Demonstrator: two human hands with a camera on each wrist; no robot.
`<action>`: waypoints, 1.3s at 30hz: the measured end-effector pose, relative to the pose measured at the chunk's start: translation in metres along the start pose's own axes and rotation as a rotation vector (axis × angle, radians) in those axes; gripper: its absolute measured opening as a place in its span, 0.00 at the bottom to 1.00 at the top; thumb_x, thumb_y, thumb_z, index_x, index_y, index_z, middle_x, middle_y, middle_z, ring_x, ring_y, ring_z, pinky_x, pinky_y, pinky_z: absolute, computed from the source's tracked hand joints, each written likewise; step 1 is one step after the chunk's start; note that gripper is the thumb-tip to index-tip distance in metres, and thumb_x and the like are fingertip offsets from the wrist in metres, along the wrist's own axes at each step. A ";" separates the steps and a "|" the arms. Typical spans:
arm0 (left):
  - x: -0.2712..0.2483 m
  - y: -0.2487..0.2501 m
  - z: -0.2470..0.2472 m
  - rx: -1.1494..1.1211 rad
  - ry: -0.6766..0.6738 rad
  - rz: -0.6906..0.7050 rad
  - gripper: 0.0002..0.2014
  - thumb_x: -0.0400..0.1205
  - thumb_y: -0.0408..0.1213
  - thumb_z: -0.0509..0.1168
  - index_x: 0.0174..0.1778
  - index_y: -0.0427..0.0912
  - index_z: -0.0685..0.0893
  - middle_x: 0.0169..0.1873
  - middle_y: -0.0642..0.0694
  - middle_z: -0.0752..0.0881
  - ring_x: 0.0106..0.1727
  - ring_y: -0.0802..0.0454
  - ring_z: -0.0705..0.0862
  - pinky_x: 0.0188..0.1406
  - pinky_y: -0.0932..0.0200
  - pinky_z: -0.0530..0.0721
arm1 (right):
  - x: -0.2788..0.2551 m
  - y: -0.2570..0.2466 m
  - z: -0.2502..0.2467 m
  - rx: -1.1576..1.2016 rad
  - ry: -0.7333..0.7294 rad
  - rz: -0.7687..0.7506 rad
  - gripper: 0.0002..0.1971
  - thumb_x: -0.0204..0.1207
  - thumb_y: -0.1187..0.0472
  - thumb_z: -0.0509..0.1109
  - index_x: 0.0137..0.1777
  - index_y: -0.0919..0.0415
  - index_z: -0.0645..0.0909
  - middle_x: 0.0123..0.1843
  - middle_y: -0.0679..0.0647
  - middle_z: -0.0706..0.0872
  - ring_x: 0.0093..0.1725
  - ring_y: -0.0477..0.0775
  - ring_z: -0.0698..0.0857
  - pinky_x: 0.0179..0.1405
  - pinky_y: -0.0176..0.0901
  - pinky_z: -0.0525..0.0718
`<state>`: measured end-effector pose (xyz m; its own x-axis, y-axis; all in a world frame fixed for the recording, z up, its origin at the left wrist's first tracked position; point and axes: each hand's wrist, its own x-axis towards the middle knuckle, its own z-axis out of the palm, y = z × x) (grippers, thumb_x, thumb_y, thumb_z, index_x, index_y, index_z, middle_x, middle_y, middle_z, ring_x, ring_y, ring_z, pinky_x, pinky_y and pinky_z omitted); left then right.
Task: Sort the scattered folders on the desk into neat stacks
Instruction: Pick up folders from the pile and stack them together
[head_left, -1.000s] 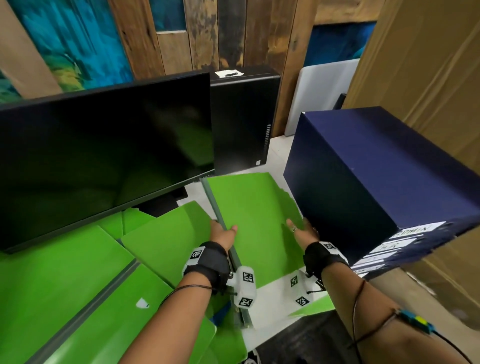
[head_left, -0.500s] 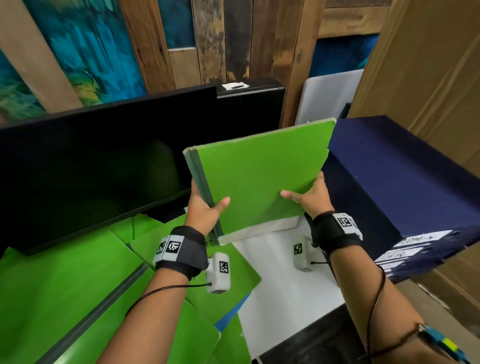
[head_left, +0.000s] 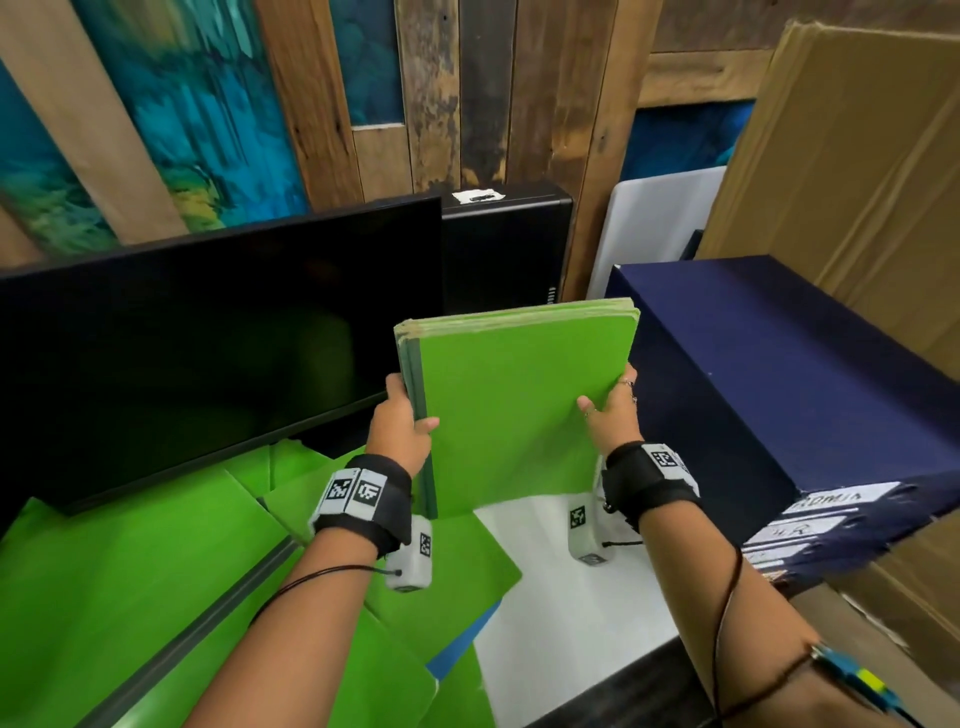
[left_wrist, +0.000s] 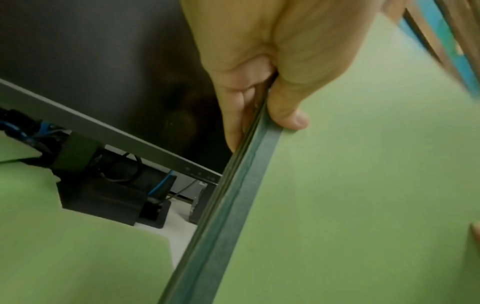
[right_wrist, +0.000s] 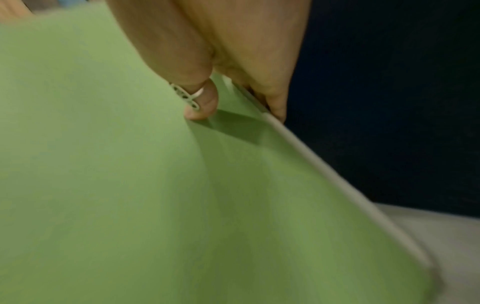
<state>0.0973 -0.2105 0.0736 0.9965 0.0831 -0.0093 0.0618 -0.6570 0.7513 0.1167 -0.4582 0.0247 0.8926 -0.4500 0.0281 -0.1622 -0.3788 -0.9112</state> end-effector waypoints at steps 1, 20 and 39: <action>0.004 -0.002 0.002 -0.005 0.011 0.001 0.25 0.78 0.27 0.67 0.68 0.33 0.64 0.59 0.32 0.83 0.62 0.36 0.81 0.59 0.49 0.79 | 0.000 -0.002 0.001 -0.031 0.033 -0.018 0.39 0.74 0.74 0.68 0.81 0.59 0.52 0.75 0.63 0.71 0.76 0.66 0.68 0.78 0.54 0.63; -0.018 -0.096 0.066 0.297 -0.386 -0.227 0.42 0.72 0.59 0.70 0.75 0.34 0.67 0.68 0.36 0.79 0.68 0.41 0.79 0.65 0.53 0.79 | -0.016 0.073 0.030 -0.686 -0.268 0.166 0.26 0.76 0.56 0.68 0.73 0.59 0.71 0.72 0.63 0.72 0.73 0.63 0.73 0.72 0.48 0.70; -0.125 -0.223 -0.084 0.695 -0.300 -0.578 0.73 0.50 0.68 0.76 0.79 0.56 0.30 0.83 0.45 0.43 0.84 0.40 0.48 0.74 0.23 0.49 | -0.206 -0.020 0.231 -0.439 -1.105 0.034 0.33 0.75 0.59 0.73 0.77 0.67 0.65 0.77 0.60 0.72 0.75 0.59 0.73 0.71 0.42 0.71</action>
<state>-0.0461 -0.0119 -0.0376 0.7681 0.4023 -0.4981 0.4731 -0.8808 0.0182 0.0331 -0.1713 -0.0576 0.7295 0.3945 -0.5587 -0.1306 -0.7215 -0.6799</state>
